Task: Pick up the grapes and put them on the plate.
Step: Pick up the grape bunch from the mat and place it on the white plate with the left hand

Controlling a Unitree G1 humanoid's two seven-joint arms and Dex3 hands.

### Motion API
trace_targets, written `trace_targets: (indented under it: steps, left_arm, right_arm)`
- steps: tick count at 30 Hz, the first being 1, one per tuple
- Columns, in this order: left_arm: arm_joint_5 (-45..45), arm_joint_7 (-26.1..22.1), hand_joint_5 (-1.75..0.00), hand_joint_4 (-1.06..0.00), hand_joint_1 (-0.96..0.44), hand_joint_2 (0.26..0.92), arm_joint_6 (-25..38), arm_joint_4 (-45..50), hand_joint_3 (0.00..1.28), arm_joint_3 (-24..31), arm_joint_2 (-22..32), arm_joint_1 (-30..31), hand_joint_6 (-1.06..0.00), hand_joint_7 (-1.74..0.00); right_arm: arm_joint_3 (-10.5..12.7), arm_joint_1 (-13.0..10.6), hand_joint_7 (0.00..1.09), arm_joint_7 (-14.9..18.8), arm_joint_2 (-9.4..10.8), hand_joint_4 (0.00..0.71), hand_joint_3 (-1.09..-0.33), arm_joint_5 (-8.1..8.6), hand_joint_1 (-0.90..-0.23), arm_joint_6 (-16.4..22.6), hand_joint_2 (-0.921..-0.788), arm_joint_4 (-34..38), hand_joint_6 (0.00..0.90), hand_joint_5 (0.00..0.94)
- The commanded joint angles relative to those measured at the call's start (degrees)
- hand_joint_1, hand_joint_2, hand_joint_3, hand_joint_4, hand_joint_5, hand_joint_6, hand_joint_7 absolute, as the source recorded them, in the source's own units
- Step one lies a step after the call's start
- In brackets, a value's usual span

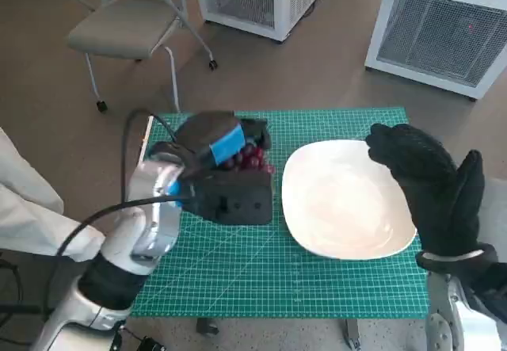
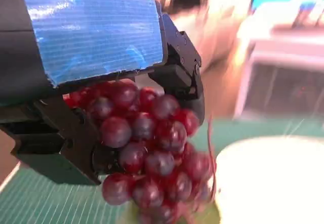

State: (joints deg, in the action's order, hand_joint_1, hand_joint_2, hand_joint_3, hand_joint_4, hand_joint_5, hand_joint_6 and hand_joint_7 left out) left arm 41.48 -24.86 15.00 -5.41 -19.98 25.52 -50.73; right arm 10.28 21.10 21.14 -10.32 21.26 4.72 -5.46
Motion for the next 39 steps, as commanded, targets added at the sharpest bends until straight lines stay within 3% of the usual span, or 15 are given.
trace_targets:
  steps: [1,7,17,27,39]
  left_arm:
    - [-0.3,0.5,-1.33,-0.69,0.0,0.896,-1.1,2.5,0.07,1.4,0.8,-0.3,-0.78,-0.83]
    - [-1.3,0.9,-1.21,-0.67,0.0,0.91,-3.1,0.6,0.06,1.5,-0.4,-1.9,-0.7,-1.07]
    - [-3.2,-2.3,-1.34,-0.68,0.01,0.894,-3.6,-4.3,0.08,-0.8,-4.6,-7.2,-0.75,-0.86]
    - [-4.4,-1.7,-1.28,-0.72,0.0,0.897,-6.0,-15.5,0.07,-3.7,-12.0,-16.1,-0.72,-0.91]
    - [-7.6,1.2,-1.22,-0.75,0.0,0.895,-14.9,-36.9,0.05,-4.9,-19.2,-25.9,-0.73,-0.94]
  right_arm:
    - [0.0,-0.7,0.99,0.0,0.0,0.469,-0.599,0.44,-0.319,-0.2,-0.921,0.3,0.257,0.834]
    - [0.1,-0.9,0.98,0.1,-0.1,0.469,-0.598,0.61,-0.319,0.1,-0.921,0.0,0.255,0.833]
    - [0.4,-1.8,0.99,0.0,-0.4,0.468,-0.596,0.76,-0.326,0.3,-0.921,-1.4,0.254,0.834]
    - [1.1,-2.9,0.99,-0.2,-0.6,0.468,-0.591,1.4,-0.335,0.0,-0.921,-2.9,0.254,0.838]
    - [1.8,-5.0,0.99,-1.6,-0.5,0.467,-0.59,1.48,-0.338,-0.4,-0.921,-5.9,0.256,0.831]
